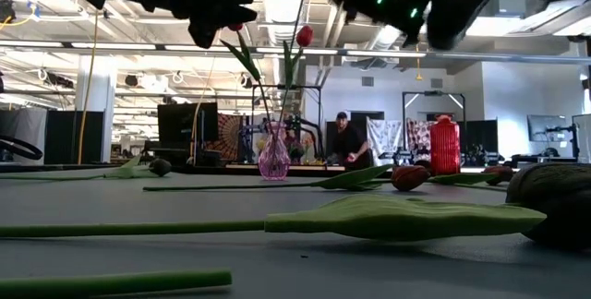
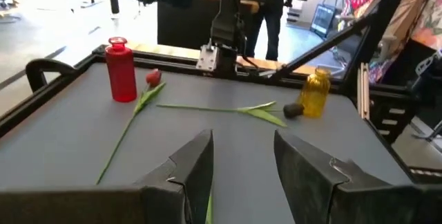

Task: Sort flowers into vase by color
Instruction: Put the pink flower into the purple vase

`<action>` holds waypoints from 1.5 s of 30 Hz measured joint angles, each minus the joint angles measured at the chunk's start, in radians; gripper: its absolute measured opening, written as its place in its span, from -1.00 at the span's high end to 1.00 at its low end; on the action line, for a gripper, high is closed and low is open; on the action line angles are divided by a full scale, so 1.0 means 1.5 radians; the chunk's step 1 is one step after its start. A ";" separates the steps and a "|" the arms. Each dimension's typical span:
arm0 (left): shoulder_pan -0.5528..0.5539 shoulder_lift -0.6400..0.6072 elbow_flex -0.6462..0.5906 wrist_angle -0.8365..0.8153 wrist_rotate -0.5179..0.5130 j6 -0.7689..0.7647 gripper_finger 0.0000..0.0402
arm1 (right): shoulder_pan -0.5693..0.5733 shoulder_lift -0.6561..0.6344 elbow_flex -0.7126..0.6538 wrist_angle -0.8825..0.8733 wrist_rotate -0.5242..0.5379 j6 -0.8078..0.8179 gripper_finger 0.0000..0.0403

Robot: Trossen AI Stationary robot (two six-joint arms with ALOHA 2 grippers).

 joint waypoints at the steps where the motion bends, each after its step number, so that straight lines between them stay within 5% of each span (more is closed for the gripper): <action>1: -0.003 0.000 0.000 -0.003 -0.001 0.003 0.29 | -0.008 0.026 0.013 0.015 0.000 0.007 0.90; 10: -0.015 0.000 0.000 -0.003 -0.001 0.047 0.29 | -0.031 0.141 0.071 0.060 0.000 0.053 0.90; 45: -0.014 0.000 0.000 -0.006 -0.021 0.054 0.30 | -0.046 0.141 0.071 -0.090 0.002 0.025 0.81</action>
